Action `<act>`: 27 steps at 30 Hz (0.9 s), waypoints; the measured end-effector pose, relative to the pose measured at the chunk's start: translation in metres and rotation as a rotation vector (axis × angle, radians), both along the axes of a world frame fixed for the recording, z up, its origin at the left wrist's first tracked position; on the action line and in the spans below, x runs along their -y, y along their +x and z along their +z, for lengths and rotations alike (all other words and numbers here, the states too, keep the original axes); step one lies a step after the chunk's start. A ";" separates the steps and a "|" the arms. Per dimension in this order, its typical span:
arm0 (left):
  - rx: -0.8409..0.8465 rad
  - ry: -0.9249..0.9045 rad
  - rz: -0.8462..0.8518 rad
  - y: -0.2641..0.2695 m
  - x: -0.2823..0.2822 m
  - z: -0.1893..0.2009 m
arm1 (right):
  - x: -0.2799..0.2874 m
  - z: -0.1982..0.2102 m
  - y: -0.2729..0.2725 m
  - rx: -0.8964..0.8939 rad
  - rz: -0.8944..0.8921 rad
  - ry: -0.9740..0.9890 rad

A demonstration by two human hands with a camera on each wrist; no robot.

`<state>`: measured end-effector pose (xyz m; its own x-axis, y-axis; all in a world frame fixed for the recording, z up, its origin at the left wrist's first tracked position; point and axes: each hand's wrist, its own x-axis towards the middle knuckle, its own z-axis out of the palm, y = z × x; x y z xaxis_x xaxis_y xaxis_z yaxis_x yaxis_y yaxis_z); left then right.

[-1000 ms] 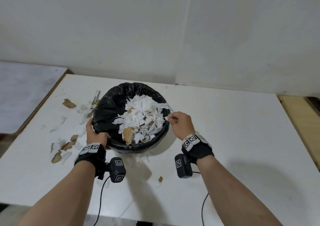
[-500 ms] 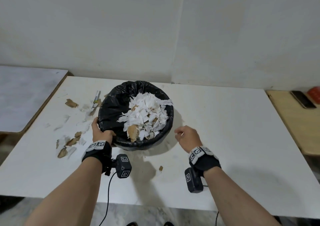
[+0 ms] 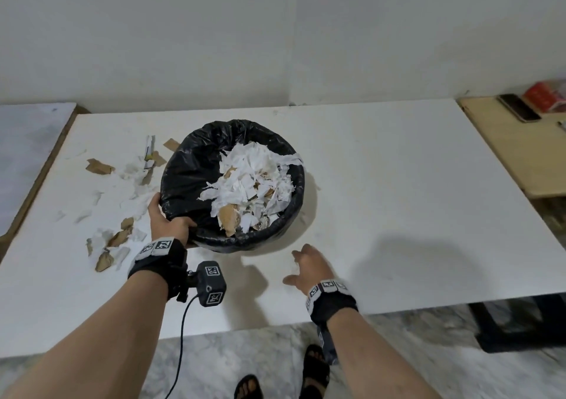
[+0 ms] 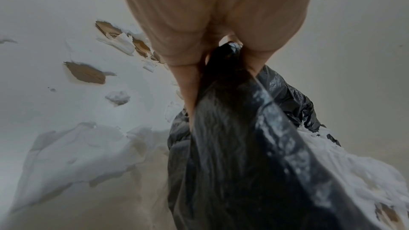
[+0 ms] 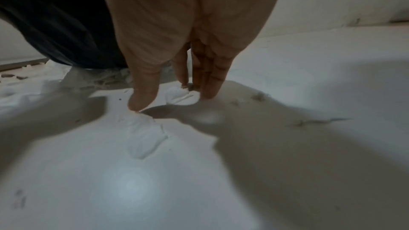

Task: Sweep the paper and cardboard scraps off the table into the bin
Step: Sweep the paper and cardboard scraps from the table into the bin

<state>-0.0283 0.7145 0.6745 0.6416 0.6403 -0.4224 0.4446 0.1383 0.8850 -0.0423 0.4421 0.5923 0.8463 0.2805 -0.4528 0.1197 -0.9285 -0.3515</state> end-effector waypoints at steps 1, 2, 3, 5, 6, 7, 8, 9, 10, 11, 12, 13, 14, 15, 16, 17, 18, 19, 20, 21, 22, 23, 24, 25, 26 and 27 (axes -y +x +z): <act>-0.005 -0.003 -0.015 -0.001 -0.002 -0.001 | -0.001 -0.001 -0.003 0.003 0.027 -0.017; -0.006 -0.008 -0.024 -0.003 -0.003 -0.002 | -0.001 -0.002 -0.006 0.001 0.052 -0.032; -0.005 -0.013 -0.026 -0.004 -0.005 -0.002 | 0.000 -0.001 -0.008 -0.001 0.079 -0.045; 0.000 -0.012 -0.030 -0.006 -0.008 -0.001 | 0.000 0.000 -0.012 0.001 0.112 -0.063; 0.001 -0.008 -0.033 -0.006 -0.009 -0.001 | 0.000 -0.002 -0.014 0.013 0.113 -0.064; 0.000 -0.001 -0.039 -0.006 -0.010 -0.001 | -0.001 -0.004 -0.016 0.032 0.111 -0.060; -0.003 0.006 -0.047 -0.005 -0.010 -0.001 | -0.002 -0.006 -0.019 0.052 0.105 -0.057; -0.004 0.009 -0.058 -0.005 -0.011 0.000 | -0.003 -0.008 -0.021 0.071 0.099 -0.054; -0.002 0.011 -0.067 -0.005 -0.011 -0.001 | -0.006 -0.008 -0.022 0.073 0.090 -0.051; 0.001 0.010 -0.073 -0.005 -0.010 0.000 | -0.008 -0.008 -0.023 0.064 0.076 -0.040; 0.006 0.009 -0.078 -0.004 -0.010 0.000 | -0.010 -0.008 -0.023 0.043 0.053 -0.020; 0.010 0.008 -0.084 -0.004 -0.010 0.001 | -0.011 -0.007 -0.023 0.033 0.037 -0.005; 0.015 0.005 -0.085 -0.004 -0.010 0.001 | -0.012 -0.006 -0.022 0.028 0.020 0.003; 0.017 0.002 -0.086 -0.005 -0.009 0.001 | -0.012 -0.006 -0.021 0.036 -0.006 0.022; 0.017 0.002 -0.086 -0.005 -0.009 0.001 | -0.012 -0.006 -0.020 0.041 -0.054 0.054; 0.016 0.002 -0.088 -0.006 -0.010 0.001 | -0.011 -0.007 -0.019 0.046 -0.116 0.095; 0.015 0.001 -0.087 -0.007 -0.011 0.001 | -0.010 -0.007 -0.017 0.049 -0.181 0.138; 0.012 0.001 -0.086 -0.007 -0.012 0.001 | -0.009 -0.006 -0.016 0.054 -0.242 0.179; 0.009 0.001 -0.082 -0.008 -0.013 0.001 | -0.007 -0.004 -0.014 0.059 -0.304 0.218; 0.005 0.000 -0.080 -0.008 -0.015 0.002 | -0.004 0.000 -0.010 0.074 -0.367 0.262; -0.001 0.000 -0.077 -0.008 -0.016 0.002 | 0.000 0.008 -0.005 0.089 -0.433 0.318; -0.007 -0.001 -0.074 -0.009 -0.018 0.004 | 0.004 0.019 0.002 0.110 -0.499 0.383; -0.013 -0.003 -0.070 -0.009 -0.019 0.006 | 0.007 0.034 0.010 0.142 -0.562 0.445; -0.017 -0.002 -0.067 -0.009 -0.020 0.008 | 0.010 0.049 0.021 0.185 -0.613 0.494; -0.018 0.000 -0.060 -0.010 -0.020 0.008 | 0.011 0.067 0.032 0.233 -0.640 0.531; -0.016 0.000 -0.053 -0.010 -0.021 0.009 | 0.009 0.084 0.044 0.280 -0.642 0.568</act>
